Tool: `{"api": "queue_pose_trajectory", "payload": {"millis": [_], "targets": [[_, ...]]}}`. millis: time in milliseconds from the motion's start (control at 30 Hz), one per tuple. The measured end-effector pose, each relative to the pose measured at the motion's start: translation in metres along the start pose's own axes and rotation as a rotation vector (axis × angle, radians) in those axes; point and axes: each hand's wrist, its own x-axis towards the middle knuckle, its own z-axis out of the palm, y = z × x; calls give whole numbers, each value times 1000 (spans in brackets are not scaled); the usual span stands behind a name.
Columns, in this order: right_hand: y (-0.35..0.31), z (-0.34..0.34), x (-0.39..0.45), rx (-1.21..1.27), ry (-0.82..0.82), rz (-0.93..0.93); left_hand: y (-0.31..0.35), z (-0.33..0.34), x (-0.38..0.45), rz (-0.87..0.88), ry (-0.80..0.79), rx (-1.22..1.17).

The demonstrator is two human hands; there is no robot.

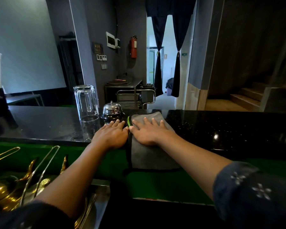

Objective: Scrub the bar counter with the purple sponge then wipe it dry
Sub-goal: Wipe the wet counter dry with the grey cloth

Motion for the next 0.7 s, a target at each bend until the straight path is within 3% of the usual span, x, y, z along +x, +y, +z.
{"api": "queue_pose_trajectory", "payload": {"millis": [467,567,700], "targets": [[40,-15,97,-7,8,86,-10,1,1,96,44,10],[76,-22,107,-45,36,136,-11,3,2,85,51,-20],[147,-31,97,-45,37,346,-11,7,3,75,71,-36]]}}
